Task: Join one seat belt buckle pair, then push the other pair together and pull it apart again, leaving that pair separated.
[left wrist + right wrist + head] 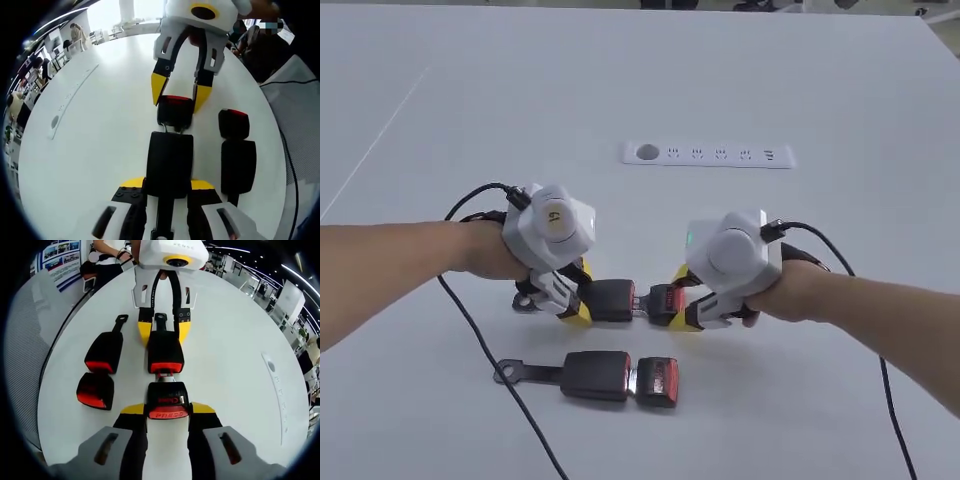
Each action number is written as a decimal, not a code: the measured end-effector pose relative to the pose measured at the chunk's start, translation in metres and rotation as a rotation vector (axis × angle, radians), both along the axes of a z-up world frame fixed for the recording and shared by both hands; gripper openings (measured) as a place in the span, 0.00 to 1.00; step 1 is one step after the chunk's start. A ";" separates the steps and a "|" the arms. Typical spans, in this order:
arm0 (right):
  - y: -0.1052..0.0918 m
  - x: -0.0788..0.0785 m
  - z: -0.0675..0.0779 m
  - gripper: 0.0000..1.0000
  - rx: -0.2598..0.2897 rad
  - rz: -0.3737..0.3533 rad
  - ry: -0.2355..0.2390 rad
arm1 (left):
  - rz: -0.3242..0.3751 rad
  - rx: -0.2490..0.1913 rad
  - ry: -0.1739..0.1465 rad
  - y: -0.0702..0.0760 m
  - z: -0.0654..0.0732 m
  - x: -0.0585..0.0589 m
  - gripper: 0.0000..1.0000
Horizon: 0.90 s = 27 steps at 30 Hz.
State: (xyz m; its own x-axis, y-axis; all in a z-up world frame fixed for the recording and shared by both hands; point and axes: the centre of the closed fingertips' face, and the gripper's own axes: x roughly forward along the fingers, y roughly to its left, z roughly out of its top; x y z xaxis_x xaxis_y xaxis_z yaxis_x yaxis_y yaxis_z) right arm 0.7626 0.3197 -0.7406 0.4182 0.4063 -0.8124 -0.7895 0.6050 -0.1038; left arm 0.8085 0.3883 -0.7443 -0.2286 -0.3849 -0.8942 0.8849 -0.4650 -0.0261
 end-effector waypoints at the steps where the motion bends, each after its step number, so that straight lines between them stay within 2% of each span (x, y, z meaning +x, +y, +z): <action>1: 0.004 0.002 0.000 0.27 0.013 -0.002 -0.007 | -0.001 0.001 0.000 0.000 0.000 0.000 0.30; 13: 0.008 0.006 -0.001 0.27 0.003 -0.009 -0.001 | -0.012 -0.001 0.000 -0.001 0.000 -0.001 0.30; 22: 0.009 0.008 -0.002 0.26 0.011 -0.017 0.000 | -0.002 -0.022 0.012 -0.002 -0.001 0.000 0.29; 27: 0.009 0.008 -0.002 0.26 0.009 -0.020 -0.002 | -0.016 -0.007 0.003 -0.002 -0.001 -0.001 0.29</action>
State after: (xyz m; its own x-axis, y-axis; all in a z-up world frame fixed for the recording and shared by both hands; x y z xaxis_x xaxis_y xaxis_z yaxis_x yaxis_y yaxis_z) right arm 0.7706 0.3291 -0.7428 0.4277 0.4056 -0.8078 -0.7773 0.6212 -0.0997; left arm 0.8074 0.3860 -0.7456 -0.2375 -0.3870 -0.8910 0.8772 -0.4794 -0.0256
